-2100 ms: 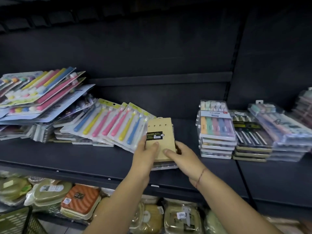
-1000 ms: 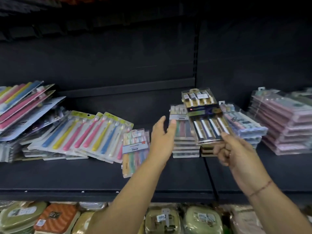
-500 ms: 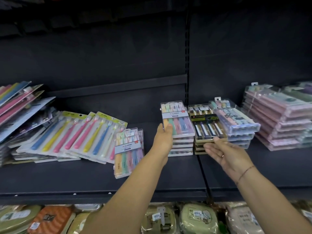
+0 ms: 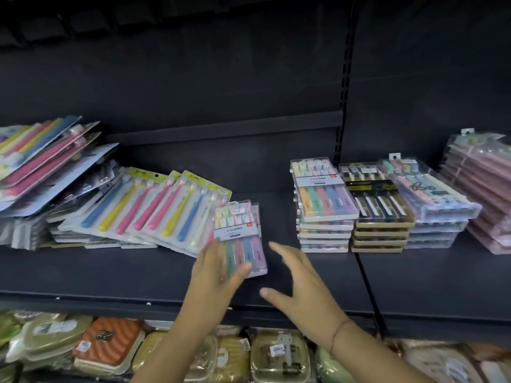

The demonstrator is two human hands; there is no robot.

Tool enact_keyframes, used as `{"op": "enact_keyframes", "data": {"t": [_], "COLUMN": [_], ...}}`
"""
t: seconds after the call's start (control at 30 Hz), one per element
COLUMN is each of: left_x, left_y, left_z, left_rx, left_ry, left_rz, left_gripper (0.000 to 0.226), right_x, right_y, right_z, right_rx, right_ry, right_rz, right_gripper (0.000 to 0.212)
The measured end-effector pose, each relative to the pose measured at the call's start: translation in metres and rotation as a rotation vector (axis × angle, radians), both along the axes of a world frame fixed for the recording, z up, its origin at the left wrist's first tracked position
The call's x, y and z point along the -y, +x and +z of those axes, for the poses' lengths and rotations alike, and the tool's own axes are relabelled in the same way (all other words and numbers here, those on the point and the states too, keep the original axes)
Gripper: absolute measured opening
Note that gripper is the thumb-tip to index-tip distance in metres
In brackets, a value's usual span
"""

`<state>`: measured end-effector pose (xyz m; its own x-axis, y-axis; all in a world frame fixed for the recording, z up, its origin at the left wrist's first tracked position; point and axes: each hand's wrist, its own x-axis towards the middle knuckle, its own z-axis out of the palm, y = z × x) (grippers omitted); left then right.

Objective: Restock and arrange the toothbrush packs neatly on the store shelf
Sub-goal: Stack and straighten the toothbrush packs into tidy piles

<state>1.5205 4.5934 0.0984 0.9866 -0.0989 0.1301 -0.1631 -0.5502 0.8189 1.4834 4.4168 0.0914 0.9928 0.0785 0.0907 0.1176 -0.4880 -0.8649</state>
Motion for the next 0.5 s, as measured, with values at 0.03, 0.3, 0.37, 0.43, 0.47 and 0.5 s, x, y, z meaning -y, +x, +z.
{"op": "enact_keyframes", "data": {"t": [0.03,0.3,0.37,0.43,0.47,0.5], "left_x": [-0.002,0.005,0.01,0.016,0.02,0.025], "left_y": [-0.002,0.027,0.038,0.052,0.057,0.062], "left_z": [-0.006,-0.018,-0.019,-0.021,-0.022,-0.022], "left_rx": [-0.022,-0.005,0.007,0.007,0.0,-0.001], "left_ry": [0.01,-0.103,-0.116,-0.146,-0.155,-0.157], "left_rz": [-0.028,-0.092,-0.111,-0.126,-0.132,-0.137], "left_gripper": [0.065,0.058,0.058,0.06,0.062,0.063], "right_x": [-0.006,-0.011,-0.01,-0.011,-0.011,-0.011], "right_y": [0.007,0.034,0.033,0.029,0.027,0.025], "right_z": [-0.003,-0.018,-0.018,-0.018,-0.019,-0.02], "right_rx": [0.017,0.135,0.116,0.071,0.057,0.052], "right_ry": [-0.032,-0.049,-0.088,-0.133,-0.143,-0.145], "right_rz": [0.007,-0.196,-0.232,-0.253,-0.267,-0.284], "right_gripper": [0.073,0.05,0.051,0.057,0.06,0.063]}}
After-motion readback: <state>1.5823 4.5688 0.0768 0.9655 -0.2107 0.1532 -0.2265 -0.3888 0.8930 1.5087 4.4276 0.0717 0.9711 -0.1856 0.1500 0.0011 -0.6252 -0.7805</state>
